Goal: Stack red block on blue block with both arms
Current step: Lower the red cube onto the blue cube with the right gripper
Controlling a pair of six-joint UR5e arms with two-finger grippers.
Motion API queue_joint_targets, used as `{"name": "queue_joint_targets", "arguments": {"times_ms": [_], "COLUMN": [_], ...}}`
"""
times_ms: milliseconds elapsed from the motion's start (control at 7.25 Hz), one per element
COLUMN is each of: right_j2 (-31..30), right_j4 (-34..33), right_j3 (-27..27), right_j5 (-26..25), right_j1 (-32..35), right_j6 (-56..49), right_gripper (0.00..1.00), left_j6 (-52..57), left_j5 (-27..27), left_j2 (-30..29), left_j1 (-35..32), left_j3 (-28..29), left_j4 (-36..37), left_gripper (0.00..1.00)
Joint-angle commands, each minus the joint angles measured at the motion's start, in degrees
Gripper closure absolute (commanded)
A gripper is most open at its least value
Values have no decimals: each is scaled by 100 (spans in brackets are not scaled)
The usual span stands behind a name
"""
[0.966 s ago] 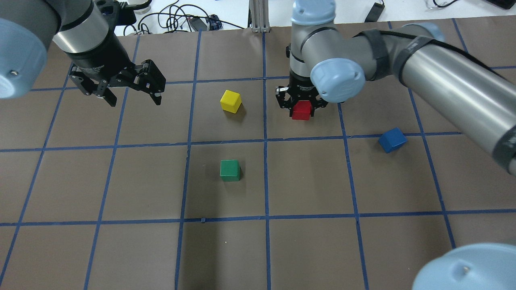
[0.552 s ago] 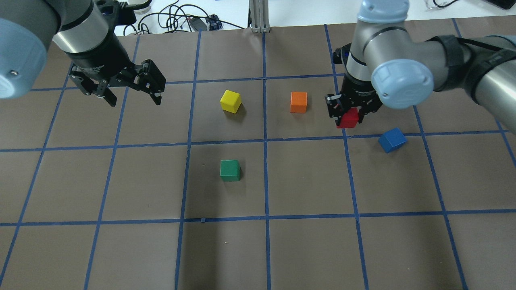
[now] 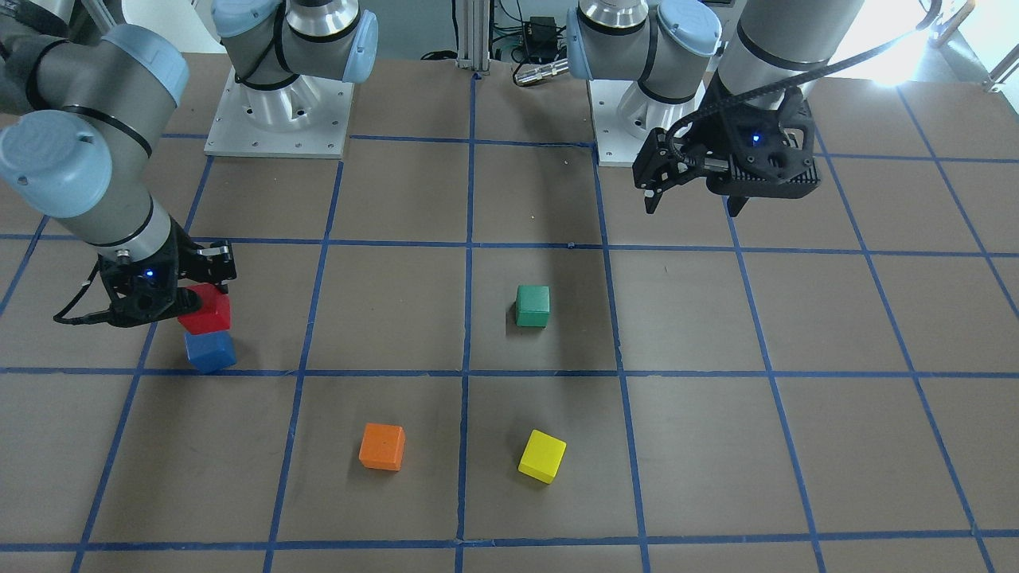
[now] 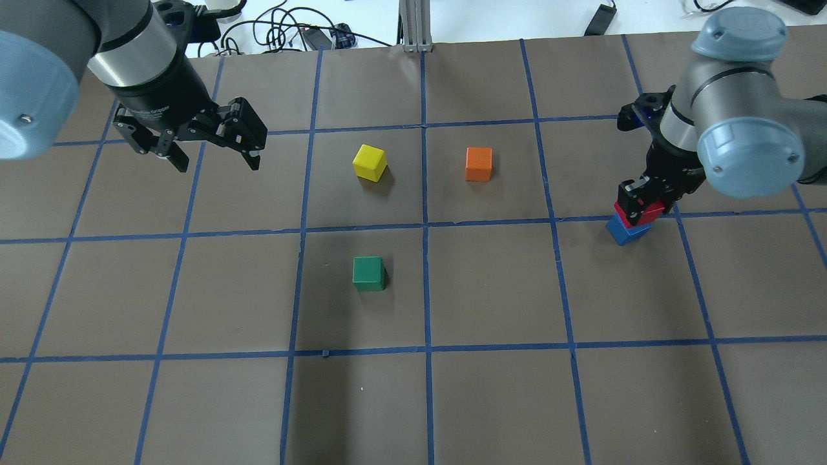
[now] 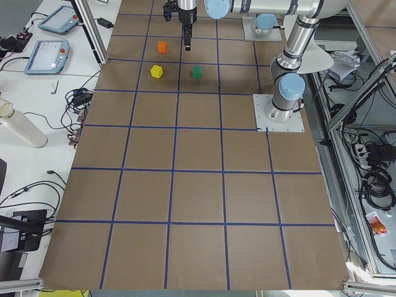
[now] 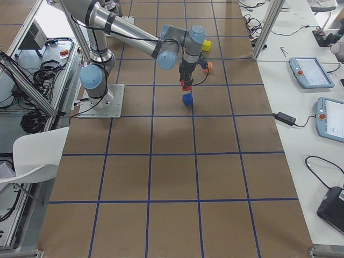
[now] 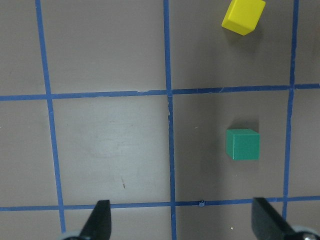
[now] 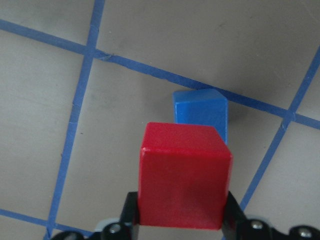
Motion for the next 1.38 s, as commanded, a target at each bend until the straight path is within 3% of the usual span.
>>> {"name": "queue_joint_targets", "arguments": {"times_ms": [0,690,966,1103,1241], "right_j2": [56,276,293,302,311], "right_j4": [-23,-1023,-1034,-1025,-1016], "right_j3": [17,377,386,386,386], "right_j5": [19,72,81,90,90], "right_j1": [-182,-182,-182,-182,-182], "right_j6": [-296,-304,-270,-269,-269], "right_gripper": [90,87,83,53,44], "left_j6": [-9,0,0,0,-9], "left_j5": [0,0,0,0,0], "left_j2": [0,0,0,0,-9], "left_j1": [-12,-12,-12,-12,-12], "left_j3": [-6,-6,-6,-6,2], "left_j4": [7,15,16,16,16], "left_gripper": [0,0,0,0,0]}}
